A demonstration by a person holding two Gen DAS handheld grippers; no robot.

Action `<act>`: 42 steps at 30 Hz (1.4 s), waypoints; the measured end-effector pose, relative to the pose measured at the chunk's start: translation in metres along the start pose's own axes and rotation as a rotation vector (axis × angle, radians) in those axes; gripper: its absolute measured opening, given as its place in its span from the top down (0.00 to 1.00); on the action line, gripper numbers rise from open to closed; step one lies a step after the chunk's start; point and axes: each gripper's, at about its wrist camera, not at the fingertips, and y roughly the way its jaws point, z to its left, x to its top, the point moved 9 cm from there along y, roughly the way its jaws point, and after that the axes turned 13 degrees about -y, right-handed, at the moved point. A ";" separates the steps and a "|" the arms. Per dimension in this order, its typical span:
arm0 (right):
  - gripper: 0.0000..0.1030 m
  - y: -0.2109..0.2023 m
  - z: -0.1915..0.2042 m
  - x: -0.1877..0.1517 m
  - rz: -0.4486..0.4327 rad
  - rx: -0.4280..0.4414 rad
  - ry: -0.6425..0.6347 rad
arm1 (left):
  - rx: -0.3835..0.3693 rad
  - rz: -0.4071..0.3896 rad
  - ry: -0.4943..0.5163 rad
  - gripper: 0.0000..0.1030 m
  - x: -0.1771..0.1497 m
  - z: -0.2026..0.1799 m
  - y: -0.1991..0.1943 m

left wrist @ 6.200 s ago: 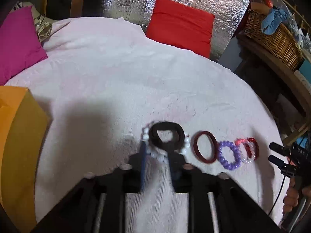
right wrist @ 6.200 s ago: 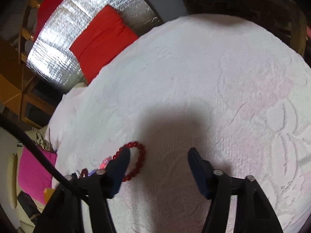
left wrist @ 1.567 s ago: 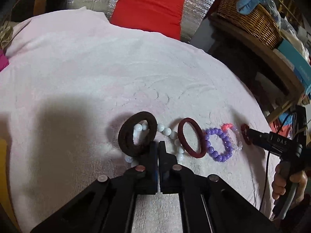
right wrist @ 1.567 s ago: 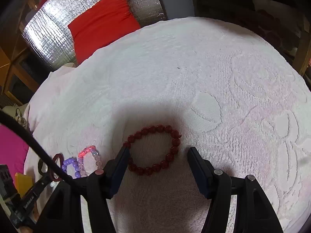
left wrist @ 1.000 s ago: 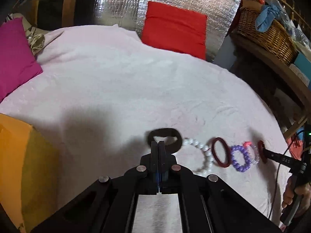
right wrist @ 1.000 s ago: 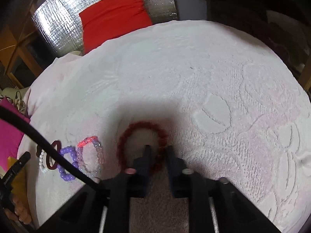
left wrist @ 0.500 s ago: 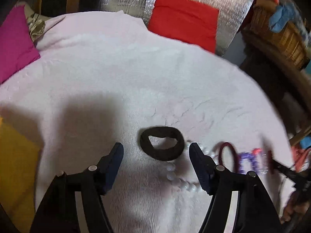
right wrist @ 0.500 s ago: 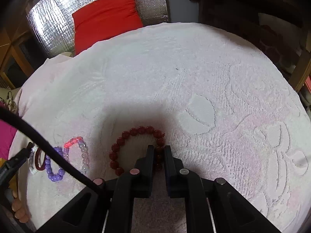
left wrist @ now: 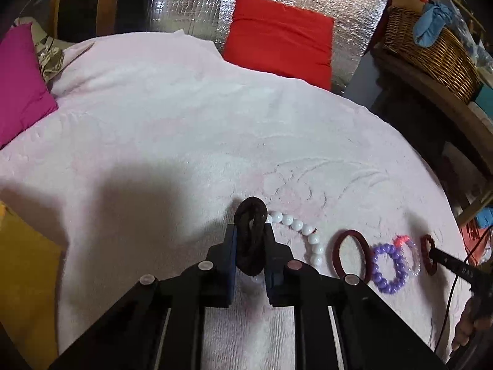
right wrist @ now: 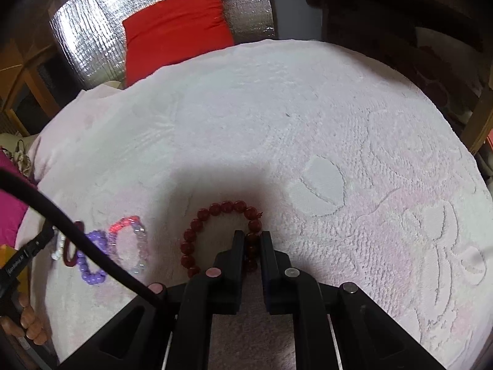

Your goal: Organize jewelry

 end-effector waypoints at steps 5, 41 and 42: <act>0.90 -0.016 0.005 0.005 -0.030 0.047 0.001 | -0.035 -0.013 0.004 0.85 0.003 0.004 -0.022; 0.90 -0.108 0.198 0.006 -0.158 0.626 0.022 | 0.189 -0.302 -0.100 0.84 0.000 0.096 -0.197; 0.90 -0.109 0.208 0.005 -0.156 0.632 0.010 | 0.202 -0.304 -0.112 0.84 0.000 0.107 -0.200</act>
